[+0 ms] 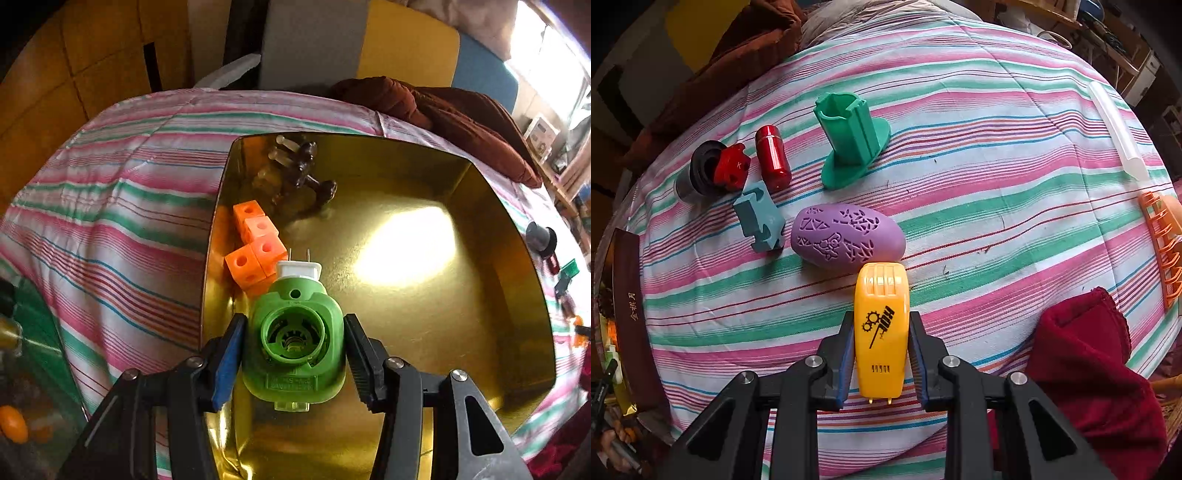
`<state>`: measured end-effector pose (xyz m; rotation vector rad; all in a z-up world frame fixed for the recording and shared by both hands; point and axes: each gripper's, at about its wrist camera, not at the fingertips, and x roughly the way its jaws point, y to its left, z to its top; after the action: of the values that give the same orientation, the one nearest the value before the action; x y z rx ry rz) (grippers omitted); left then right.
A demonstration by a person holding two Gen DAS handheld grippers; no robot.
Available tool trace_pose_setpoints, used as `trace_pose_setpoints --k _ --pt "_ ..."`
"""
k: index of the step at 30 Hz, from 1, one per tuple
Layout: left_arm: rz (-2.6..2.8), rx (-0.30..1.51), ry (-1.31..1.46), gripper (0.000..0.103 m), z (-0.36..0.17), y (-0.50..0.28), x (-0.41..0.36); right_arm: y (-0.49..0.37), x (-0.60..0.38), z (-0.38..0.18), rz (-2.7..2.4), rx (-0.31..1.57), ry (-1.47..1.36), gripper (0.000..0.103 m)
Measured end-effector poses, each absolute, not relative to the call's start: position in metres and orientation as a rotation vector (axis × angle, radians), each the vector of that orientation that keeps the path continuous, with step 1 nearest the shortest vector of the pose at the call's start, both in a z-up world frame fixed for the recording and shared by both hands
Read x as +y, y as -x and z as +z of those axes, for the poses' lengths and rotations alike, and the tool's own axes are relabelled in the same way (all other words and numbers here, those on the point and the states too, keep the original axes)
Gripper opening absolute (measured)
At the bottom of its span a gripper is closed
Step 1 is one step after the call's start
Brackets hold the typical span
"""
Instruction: Organize rigid objects
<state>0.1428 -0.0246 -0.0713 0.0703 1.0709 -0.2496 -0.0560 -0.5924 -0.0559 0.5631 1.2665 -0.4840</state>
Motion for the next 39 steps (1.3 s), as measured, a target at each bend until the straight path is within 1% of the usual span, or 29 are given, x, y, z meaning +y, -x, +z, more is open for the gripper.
trace_pose_setpoints --k 6,13,16,18,20,25,29,32,39 --pt "-0.247 1.036 -0.102 0.054 -0.068 -0.138 -0.029 0.058 -0.593 -0.053 -0.483 1.261 -0.565 0.026" --pt "-0.211 0.920 -0.143 0.054 -0.044 -0.114 -0.025 0.055 -0.592 -0.057 -0.485 1.263 -0.563 0.026" --pt "-0.198 0.860 -0.087 0.062 -0.030 -0.094 -0.017 0.055 -0.592 -0.058 -0.483 1.267 -0.564 0.026" --pt "-0.180 0.834 -0.051 0.064 -0.024 -0.080 -0.013 0.054 -0.592 -0.058 -0.482 1.272 -0.561 0.026" --pt "-0.165 0.824 -0.030 0.071 -0.022 -0.068 -0.012 0.053 -0.592 -0.059 -0.480 1.272 -0.559 0.026" --pt "-0.179 0.824 -0.035 0.072 -0.021 -0.049 -0.015 0.051 -0.588 -0.058 -0.446 1.263 -0.539 0.026" --pt "-0.170 0.814 -0.057 0.076 -0.021 -0.040 -0.016 0.048 -0.584 -0.060 -0.443 1.278 -0.517 0.026" --pt "-0.175 0.821 -0.047 0.076 -0.023 -0.036 -0.014 0.047 -0.582 -0.059 -0.438 1.279 -0.508 0.026" --pt "-0.170 0.827 -0.025 0.076 -0.026 -0.032 -0.007 0.051 -0.569 -0.044 -0.446 1.218 -0.474 0.026"
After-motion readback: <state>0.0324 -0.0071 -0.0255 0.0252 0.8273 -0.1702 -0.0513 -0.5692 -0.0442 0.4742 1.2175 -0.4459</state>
